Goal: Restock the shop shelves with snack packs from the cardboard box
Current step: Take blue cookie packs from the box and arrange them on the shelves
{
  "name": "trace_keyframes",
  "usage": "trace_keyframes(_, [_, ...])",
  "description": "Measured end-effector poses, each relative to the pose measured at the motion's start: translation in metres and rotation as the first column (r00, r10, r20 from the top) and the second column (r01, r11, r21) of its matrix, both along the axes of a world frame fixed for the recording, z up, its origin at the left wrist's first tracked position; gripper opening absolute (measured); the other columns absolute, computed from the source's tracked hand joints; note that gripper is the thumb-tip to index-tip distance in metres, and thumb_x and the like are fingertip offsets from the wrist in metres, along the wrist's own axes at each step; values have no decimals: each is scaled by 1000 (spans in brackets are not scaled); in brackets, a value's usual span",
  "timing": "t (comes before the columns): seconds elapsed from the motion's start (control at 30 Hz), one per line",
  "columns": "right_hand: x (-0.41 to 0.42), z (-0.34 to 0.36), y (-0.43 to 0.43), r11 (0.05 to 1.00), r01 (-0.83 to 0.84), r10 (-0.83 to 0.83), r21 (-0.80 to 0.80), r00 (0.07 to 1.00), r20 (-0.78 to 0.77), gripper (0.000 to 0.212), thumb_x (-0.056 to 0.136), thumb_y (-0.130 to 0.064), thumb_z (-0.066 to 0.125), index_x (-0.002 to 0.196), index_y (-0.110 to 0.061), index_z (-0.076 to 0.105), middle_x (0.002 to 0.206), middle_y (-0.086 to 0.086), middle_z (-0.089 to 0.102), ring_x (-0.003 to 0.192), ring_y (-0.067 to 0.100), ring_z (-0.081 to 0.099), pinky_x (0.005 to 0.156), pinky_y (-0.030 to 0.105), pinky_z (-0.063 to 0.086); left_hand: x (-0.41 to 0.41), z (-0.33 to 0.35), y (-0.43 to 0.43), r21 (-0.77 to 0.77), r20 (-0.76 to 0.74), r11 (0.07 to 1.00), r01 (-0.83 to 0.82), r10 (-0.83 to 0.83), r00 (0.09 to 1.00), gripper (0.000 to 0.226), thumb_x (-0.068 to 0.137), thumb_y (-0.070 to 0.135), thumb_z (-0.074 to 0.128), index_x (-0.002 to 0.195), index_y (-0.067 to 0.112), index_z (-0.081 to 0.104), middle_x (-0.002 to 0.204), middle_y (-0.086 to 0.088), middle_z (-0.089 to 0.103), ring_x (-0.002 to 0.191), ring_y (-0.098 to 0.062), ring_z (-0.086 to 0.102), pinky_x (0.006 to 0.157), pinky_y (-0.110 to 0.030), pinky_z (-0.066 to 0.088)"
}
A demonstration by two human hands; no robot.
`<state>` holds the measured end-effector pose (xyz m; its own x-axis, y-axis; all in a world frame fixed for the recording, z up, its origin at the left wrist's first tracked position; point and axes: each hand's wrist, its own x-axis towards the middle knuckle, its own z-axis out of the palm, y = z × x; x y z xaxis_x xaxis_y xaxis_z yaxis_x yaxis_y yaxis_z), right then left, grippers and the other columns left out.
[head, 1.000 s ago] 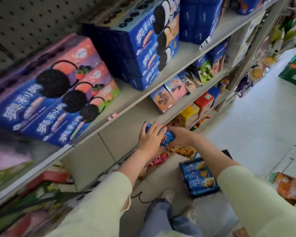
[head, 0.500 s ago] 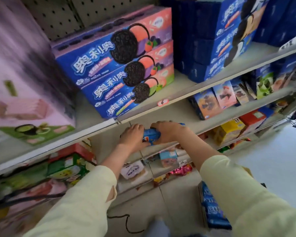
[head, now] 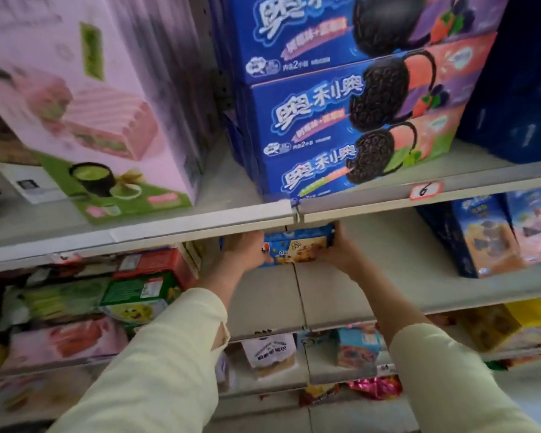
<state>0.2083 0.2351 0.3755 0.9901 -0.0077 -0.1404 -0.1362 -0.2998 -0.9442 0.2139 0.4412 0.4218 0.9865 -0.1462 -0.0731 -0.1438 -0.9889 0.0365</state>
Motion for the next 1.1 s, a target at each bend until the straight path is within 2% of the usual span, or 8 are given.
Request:
trace_keyframes(0.13, [24, -12, 16, 997, -5, 0, 73, 998, 64, 69, 70, 13, 73, 128, 1, 38, 119, 13, 57, 111, 27, 57, 93, 47, 50, 11, -16, -2, 13, 94, 988, -155, 153, 984, 78, 82, 34, 69, 146, 14, 29, 150, -10, 34, 138, -29, 30, 115, -42, 25])
trace_keyframes(0.23, [40, -20, 30, 999, -30, 25, 40, 993, 119, 67, 73, 8, 72, 131, -4, 40, 126, 14, 57, 117, 28, 55, 98, 47, 47, 6, -32, -11, -71, 207, 942, -329, 337, 919, 63, 90, 18, 59, 145, 11, 29, 148, -13, 33, 137, -31, 30, 113, -48, 25])
trace_keyframes(0.37, [66, -39, 41, 997, -43, 31, 59, 982, 188, 58, 62, -17, 76, 109, -39, 50, 115, 13, 64, 106, 32, 62, 92, 54, 50, -5, -41, -22, -298, 350, 835, -463, 546, 761, 39, 77, 8, 73, 113, 6, 57, 113, -17, 58, 103, -33, 57, 75, -41, 52])
trace_keyframes(0.5, [65, -26, 49, 999, 14, -21, 38, 982, 185, 58, 74, 0, 71, 125, -7, 44, 123, 16, 60, 114, 31, 57, 97, 50, 47, -1, -53, -28, -381, 158, 824, -420, 506, 848, 56, 92, 19, 56, 140, 4, 31, 143, -17, 32, 131, -32, 33, 103, -41, 37])
trace_keyframes(0.7, [70, -26, 62, 1000, 5, -2, -11, 970, 245, 67, 73, 10, 68, 129, 0, 32, 130, 15, 52, 121, 24, 50, 94, 28, 43, 8, -48, -22, -396, 117, 808, -435, 515, 849, 61, 92, 14, 55, 143, 4, 25, 145, -17, 25, 133, -32, 30, 106, -39, 34])
trace_keyframes(0.83, [74, -31, 66, 998, 15, 3, -61, 955, 296, 73, 70, 8, 70, 131, -1, 30, 133, 16, 49, 125, 30, 47, 99, 31, 41, 9, -48, -20, -405, 76, 798, -446, 515, 854, 63, 91, 13, 56, 144, 4, 23, 145, -17, 24, 132, -32, 30, 107, -37, 34])
trace_keyframes(0.97, [63, -28, 63, 972, 68, -7, -224, 965, 261, 73, 74, -10, 75, 131, -4, 30, 132, 15, 46, 122, 33, 48, 99, 51, 41, 2, -46, -32, -371, 112, 827, -423, 492, 864, 60, 90, 13, 57, 141, 3, 28, 143, -17, 29, 130, -31, 35, 105, -36, 37])
trace_keyframes(1.1, [31, -9, 42, 948, 124, -12, -294, 935, 355, 57, 76, -7, 70, 126, 5, 45, 124, 24, 53, 113, 40, 53, 94, 44, 43, -10, -31, -77, -483, 168, 842, -239, 358, 919, 46, 92, 11, 49, 136, 5, 39, 140, -18, 36, 126, -34, 41, 102, -39, 37])
